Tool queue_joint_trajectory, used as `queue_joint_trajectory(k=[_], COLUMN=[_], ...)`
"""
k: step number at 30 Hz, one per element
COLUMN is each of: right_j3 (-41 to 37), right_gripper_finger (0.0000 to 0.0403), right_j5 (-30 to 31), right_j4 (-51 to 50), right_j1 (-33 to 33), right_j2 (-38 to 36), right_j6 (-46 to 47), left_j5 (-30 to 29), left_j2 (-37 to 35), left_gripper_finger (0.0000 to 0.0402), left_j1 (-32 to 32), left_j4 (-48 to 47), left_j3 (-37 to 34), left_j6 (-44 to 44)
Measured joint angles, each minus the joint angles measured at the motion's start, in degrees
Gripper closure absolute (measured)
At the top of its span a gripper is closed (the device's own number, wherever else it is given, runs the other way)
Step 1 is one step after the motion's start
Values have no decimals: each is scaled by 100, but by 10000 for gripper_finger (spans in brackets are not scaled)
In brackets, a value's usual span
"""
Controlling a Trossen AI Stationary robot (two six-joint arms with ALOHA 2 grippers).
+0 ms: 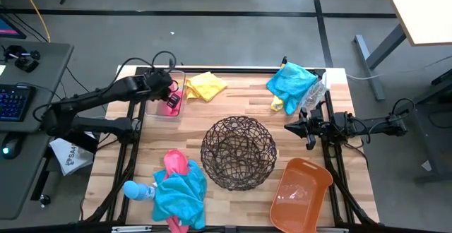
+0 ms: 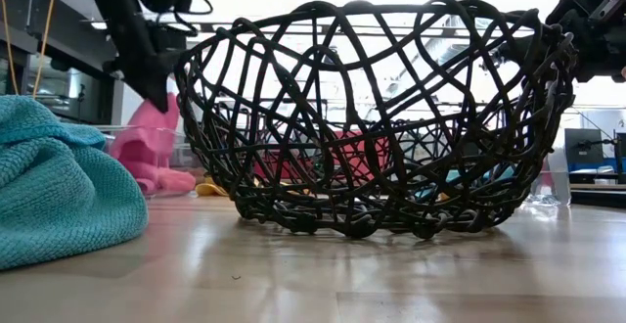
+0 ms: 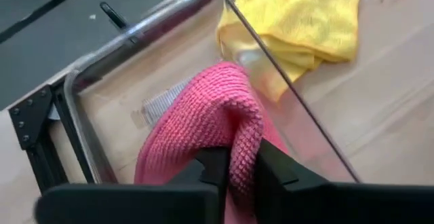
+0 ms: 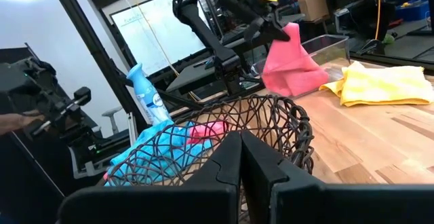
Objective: Sort microfiber towel by color & place in baskets
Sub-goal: Put the top pink towel into the transparent bin, then put the pink towel into the transparent bin
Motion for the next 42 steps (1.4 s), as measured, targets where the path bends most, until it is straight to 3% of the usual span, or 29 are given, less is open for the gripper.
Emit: queue_joint_trajectory(k=[10,17,19,25,30,37,42], right_j3=[-1,0,0,-1,0,0,0], right_gripper_finger=[402,402,402,402,402,402,402], right_j5=[-2,-4,-6,-25,-23,-20,-18], right_j4=[-1,-1,0,0,-1,-1,0], right_j1=[-1,-1,-1,0,0,1,1], right_j2=[0,0,1,1,0,0,2], right_j6=[0,1,0,1,1,1,1], left_j5=[112,246,598,2753,3064,2758,2359], left_j2=[81,79,67,-184,-205,375,784], left_gripper_finger=[243,189,183,183,183,183,183], left_j1=[26,26,26,-244,-1218,-3507,-4760], left_j4=[-649,-1504,-1679,-1080,-754,-2153,-1379], left_j3=[781,1712,1981,2195,2182,2167,1764], left_j6=[310,402,254,2,-146,289,860])
